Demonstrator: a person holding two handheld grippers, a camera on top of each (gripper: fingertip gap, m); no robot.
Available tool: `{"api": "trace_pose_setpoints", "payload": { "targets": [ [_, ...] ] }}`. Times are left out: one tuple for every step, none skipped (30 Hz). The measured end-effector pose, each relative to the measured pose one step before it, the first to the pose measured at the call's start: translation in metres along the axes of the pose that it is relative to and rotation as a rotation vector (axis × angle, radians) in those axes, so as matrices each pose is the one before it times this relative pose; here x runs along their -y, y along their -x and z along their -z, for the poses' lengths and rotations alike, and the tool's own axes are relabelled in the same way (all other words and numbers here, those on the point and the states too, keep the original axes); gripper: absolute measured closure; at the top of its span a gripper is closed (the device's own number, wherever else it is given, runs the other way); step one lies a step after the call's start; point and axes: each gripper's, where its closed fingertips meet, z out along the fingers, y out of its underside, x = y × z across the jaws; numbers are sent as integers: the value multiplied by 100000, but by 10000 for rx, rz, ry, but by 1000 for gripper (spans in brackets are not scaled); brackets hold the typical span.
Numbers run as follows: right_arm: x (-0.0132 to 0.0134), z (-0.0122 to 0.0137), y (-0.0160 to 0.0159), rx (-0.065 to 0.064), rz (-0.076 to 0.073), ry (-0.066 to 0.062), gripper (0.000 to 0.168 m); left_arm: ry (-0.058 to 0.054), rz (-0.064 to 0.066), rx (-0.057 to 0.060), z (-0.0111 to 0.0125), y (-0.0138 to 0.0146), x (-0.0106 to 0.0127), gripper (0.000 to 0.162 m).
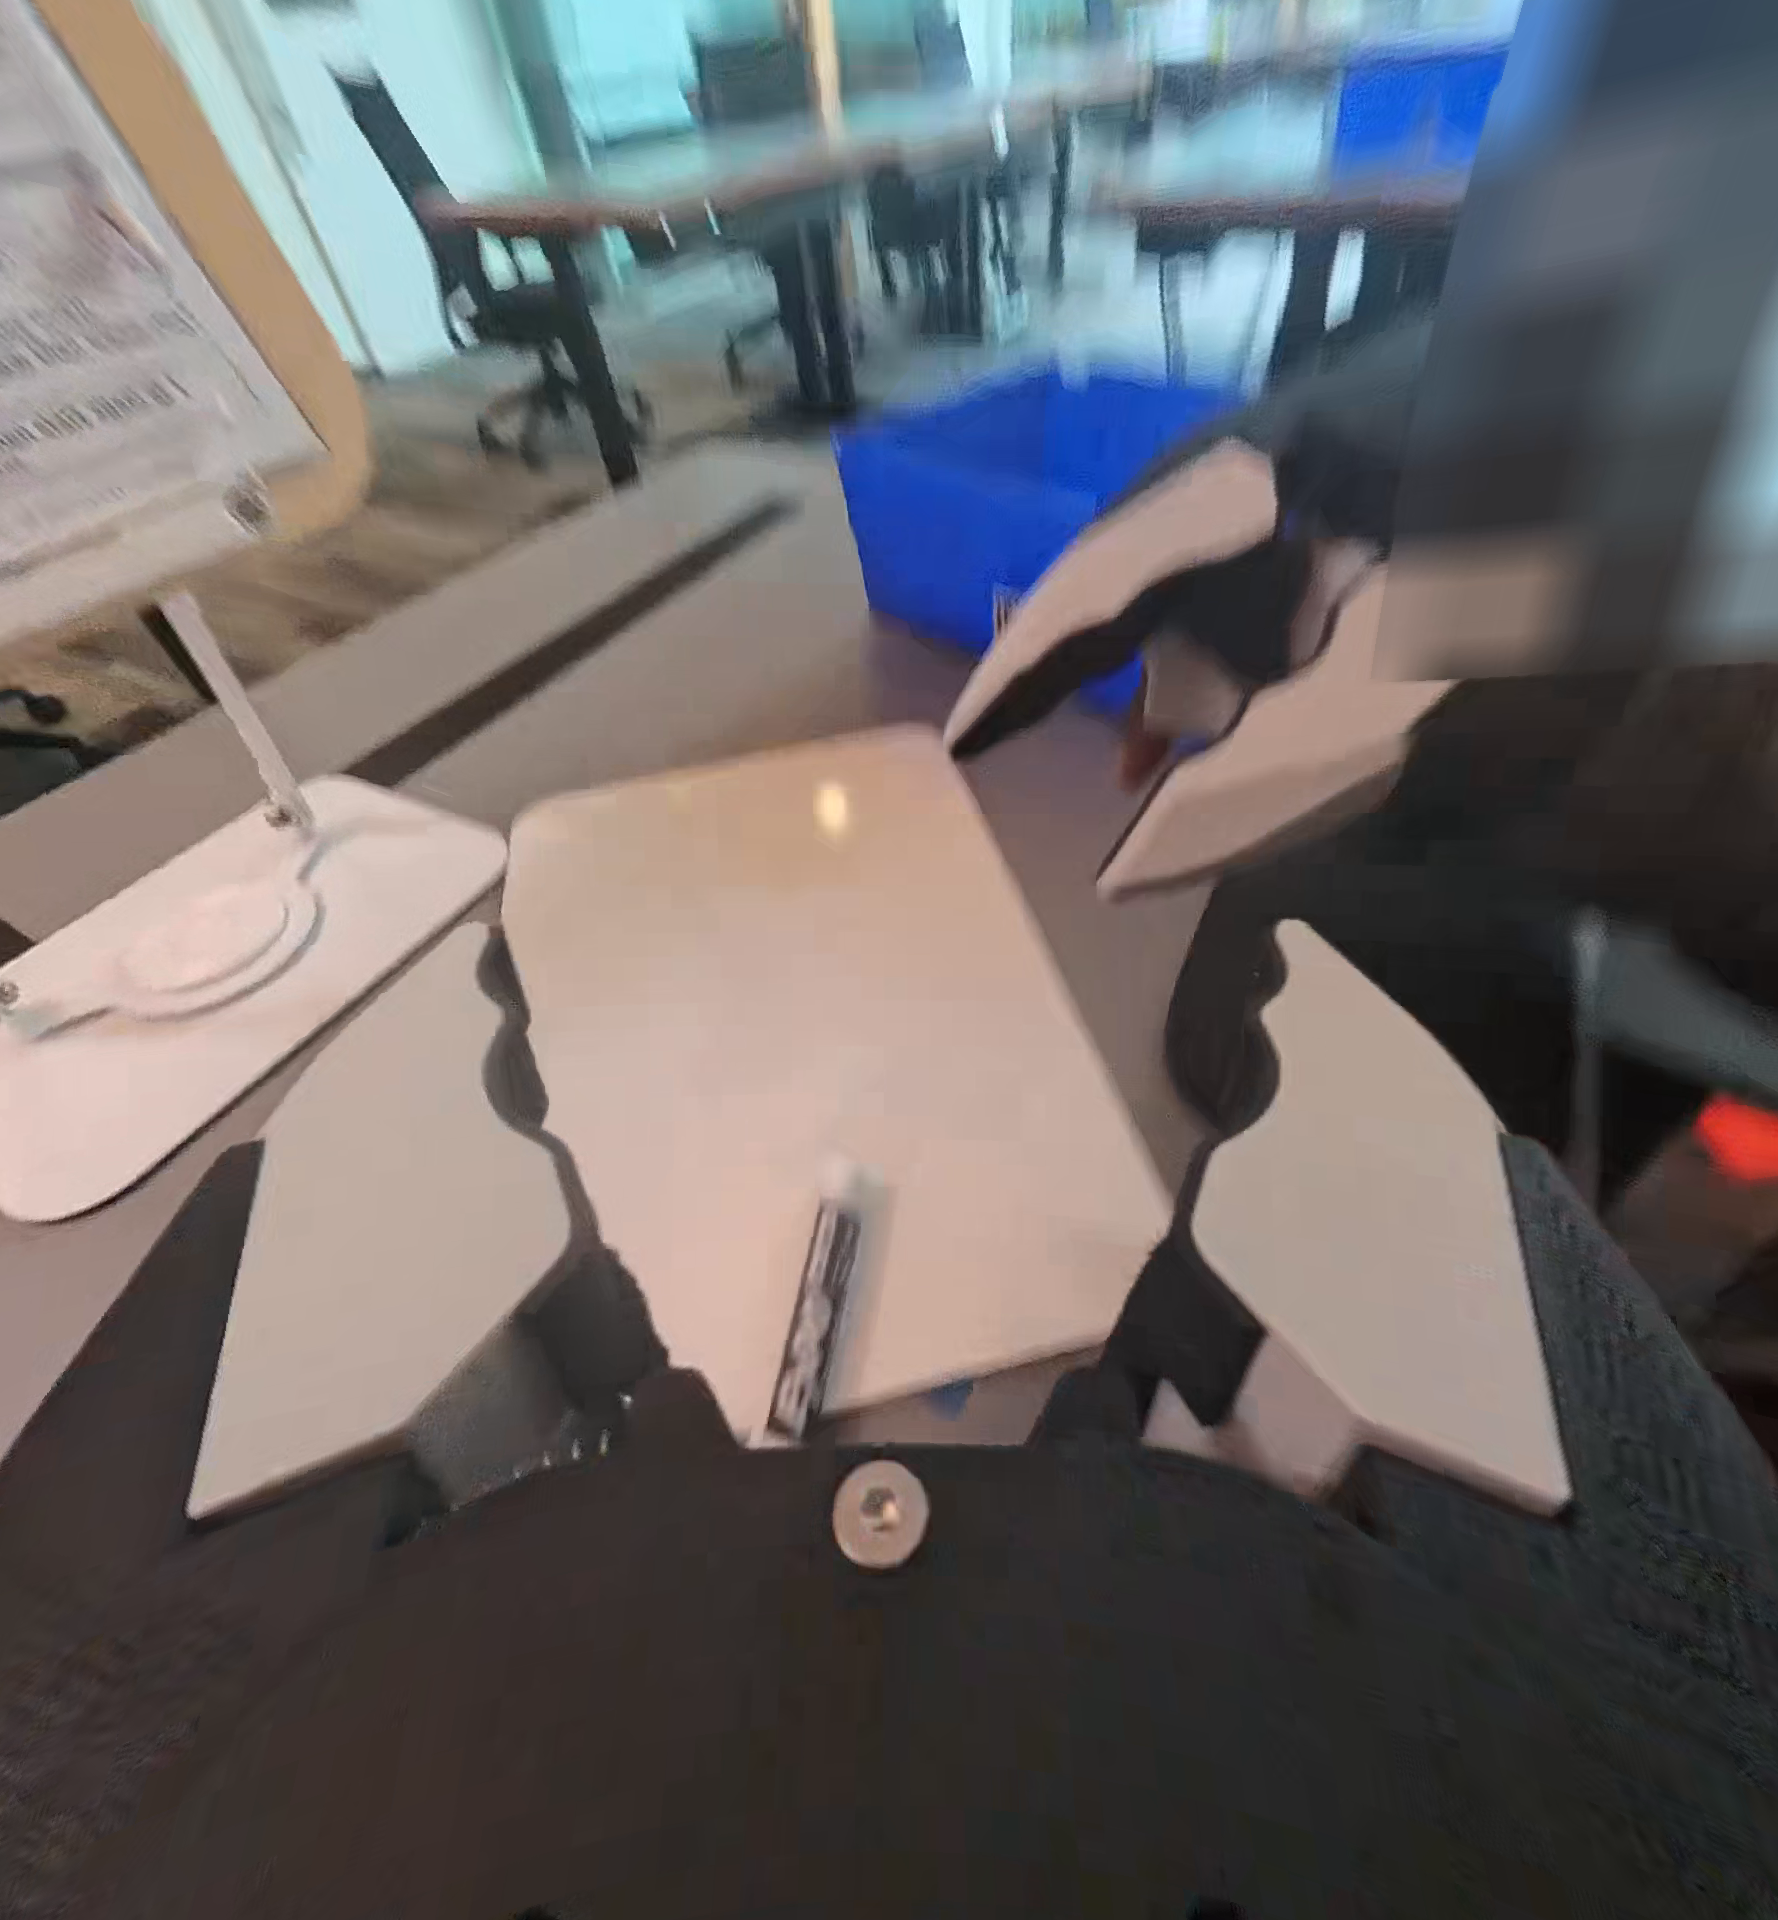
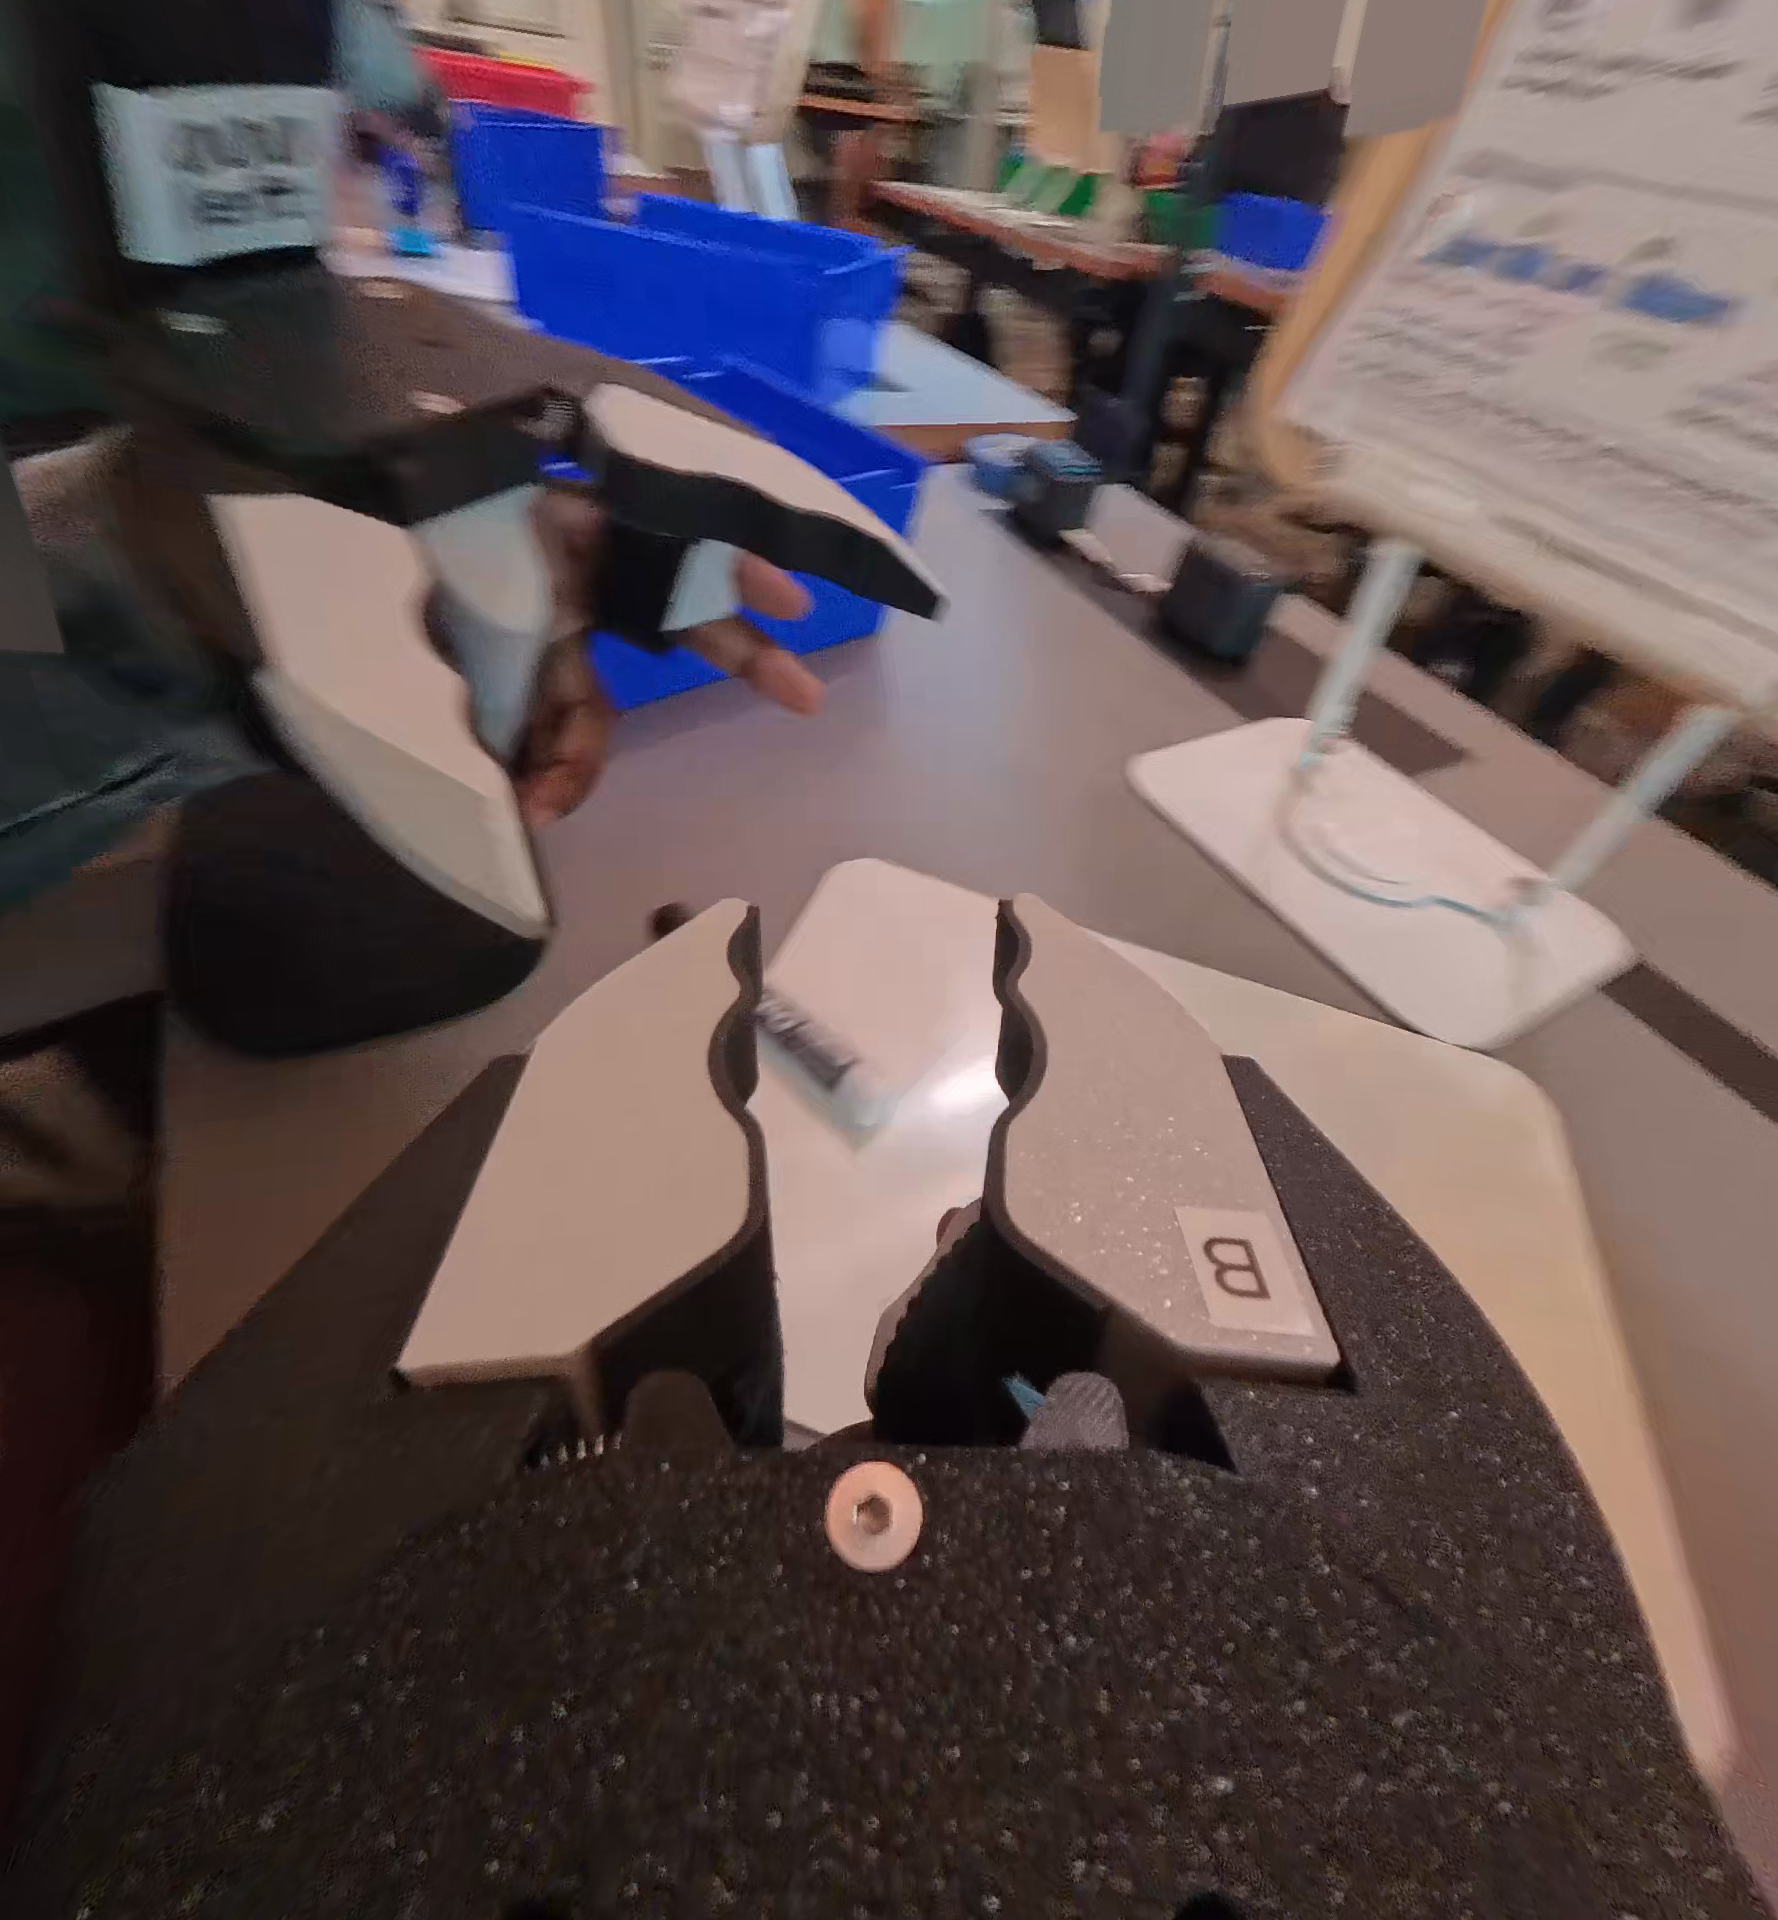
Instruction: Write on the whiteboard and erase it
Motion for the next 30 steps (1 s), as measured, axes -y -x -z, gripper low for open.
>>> {"api": "trace_pose_setpoints", "payload": {
  "targets": [
    [742,430,-949,-1048,-42,-29,123,-748,608,211,250,-23,1783,33],
    [888,472,-858,-1023,32,-135,108,-639,531,200,161,-190,1612,32],
    [827,497,-538,-788,92,-130,102,-491,372,124,109,-398,1357,30],
    [710,517,-261,-540,80,-103,101,-331,205,-78,56,-770,1080,27],
    [647,505,-168,-396,21,-171,97,-196,46,-158,17,-940,816,25],
    [553,501,-263,-359,-63,-178,94,-111,-55,-151,-14,-932,638,22],
    [286,428,-190,-233,-63,-92,92,-73,-136,-179,-2,-919,471,21],
    [22,376,-219,-188,-73,14,88,-27,-126,-204,-13,-904,325,19],
    [-158,313,-111,-90,-61,81,84,52,-75,-273,-7,-921,180,17],
    [-172,282,74,55,-13,75,82,87,-95,-362,58,-994,89,18],
    [-181,224,145,98,-22,45,81,61,-131,-420,17,-1046,58,18],
    [-161,181,159,117,-64,42,79,45,-138,-295,80,-736,42,18],
    [-145,129,273,216,-68,31,76,8,-166,-202,99,-503,69,18],
    [-92,73,416,367,-66,12,73,-29,-175,-153,107,-296,73,19],
    [-63,-8,466,448,-94,6,71,-11,-142,-122,113,-128,13,19],
    [-53,73,603,547,-55,4,70,2,-112,-184,117,-125,-65,19],
    [142,119,724,645,-10,-110,69,24,-18,-194,153,-67,-128,19],
    [286,221,699,609,-60,-241,71,19,73,-150,119,53,-106,19],
    [415,244,566,524,-113,-322,72,-32,33,-154,139,27,-28,19],
    [494,245,550,514,-142,-382,73,-56,-16,-123,141,53,26,19],
    [523,228,507,498,-190,-404,73,-36,-37,-101,141,108,70,19],
    [574,213,652,625,-242,-439,74,-5,-47,-134,144,26,61,19],
    [590,192,700,702,-330,-442,74,4,-23,-185,117,-43,47,19],
    [606,161,814,796,-349,-436,74,17,46,-135,78,36,19,19],
    [680,165,936,885,-345,-487,72,46,58,-98,6,99,-58,19],
    [740,149,938,882,-321,-516,71,49,21,-124,-45,86,-110,19],
    [781,172,896,901,-263,-562,71,23,40,-89,-101,71,-92,20],
    [824,195,857,896,-225,-607,71,4,84,-98,-154,14,-65,20],
    [863,223,601,739,-297,-607,72,-13,112,-115,-197,-50,-40,20],
    [870,231,436,644,-318,-572,74,-5,89,-159,-243,-149,-58,20]
  ]
}}
